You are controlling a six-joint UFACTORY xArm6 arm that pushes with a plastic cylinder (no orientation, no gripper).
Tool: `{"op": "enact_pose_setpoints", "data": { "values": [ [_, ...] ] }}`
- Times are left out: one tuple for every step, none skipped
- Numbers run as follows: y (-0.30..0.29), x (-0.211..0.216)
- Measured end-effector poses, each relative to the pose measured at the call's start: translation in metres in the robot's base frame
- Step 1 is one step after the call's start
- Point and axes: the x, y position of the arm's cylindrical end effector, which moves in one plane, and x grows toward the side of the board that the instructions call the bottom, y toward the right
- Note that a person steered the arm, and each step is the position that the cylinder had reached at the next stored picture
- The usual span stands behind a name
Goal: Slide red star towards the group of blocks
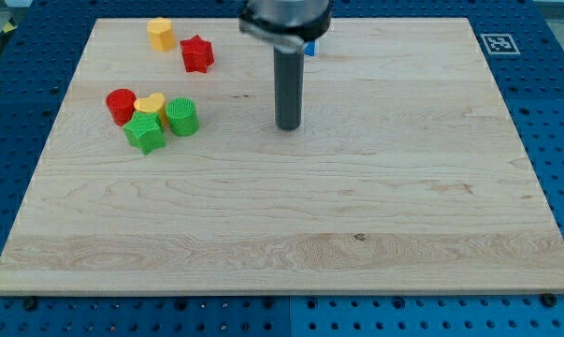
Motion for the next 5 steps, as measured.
{"op": "enact_pose_setpoints", "data": {
  "values": [
    [0.0, -0.056],
    [-0.001, -0.076],
    [-0.013, -0.097],
    [-0.046, -0.128],
    [-0.047, -0.129]
  ]
}}
